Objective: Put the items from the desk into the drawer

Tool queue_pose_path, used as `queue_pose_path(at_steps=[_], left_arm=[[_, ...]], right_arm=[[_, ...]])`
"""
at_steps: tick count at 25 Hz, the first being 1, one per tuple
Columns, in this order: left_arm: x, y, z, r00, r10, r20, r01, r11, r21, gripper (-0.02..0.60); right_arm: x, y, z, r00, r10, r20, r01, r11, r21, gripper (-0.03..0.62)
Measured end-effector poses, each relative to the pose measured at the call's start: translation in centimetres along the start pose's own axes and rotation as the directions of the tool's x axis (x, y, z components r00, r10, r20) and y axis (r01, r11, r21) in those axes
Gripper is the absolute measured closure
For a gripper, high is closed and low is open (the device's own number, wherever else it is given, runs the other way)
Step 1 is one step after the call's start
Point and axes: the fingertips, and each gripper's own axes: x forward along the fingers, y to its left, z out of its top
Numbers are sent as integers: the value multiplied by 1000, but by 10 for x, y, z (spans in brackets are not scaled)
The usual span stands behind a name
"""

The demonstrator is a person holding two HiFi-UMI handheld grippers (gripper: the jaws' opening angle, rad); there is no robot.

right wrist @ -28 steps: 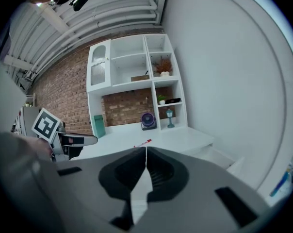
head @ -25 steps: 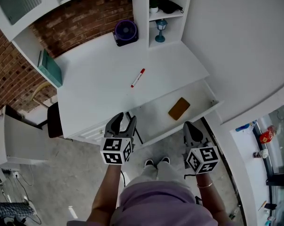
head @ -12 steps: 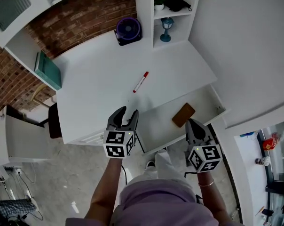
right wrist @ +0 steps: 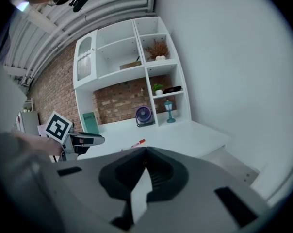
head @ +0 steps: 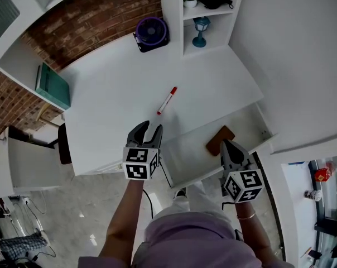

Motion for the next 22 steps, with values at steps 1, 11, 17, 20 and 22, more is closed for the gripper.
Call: queue_pose_path(at_steps=[1, 11, 17, 20, 22], left_arm=[[5, 1, -1, 1000, -1, -7, 1, 1000, 4, 408], [65, 12, -7, 997, 6, -83, -1, 998, 56, 422], [94, 14, -12, 992, 18, -122, -7, 996, 86, 426], [107, 14, -11, 991, 25, -128, -10, 994, 112, 442], [117, 15, -13, 989, 27, -147, -9, 992, 125, 443]], right_arm=[[3, -2, -1, 1000, 2, -4, -2, 1000, 2, 589], [19, -19, -6, 999, -1, -37, 2, 1000, 20, 589], [23, -32, -8, 998, -11, -54, 13, 999, 33, 589], [21, -43, -8, 998, -30, -55, 32, 999, 41, 591], [20, -48, -9, 998, -38, -56, 41, 998, 46, 589]])
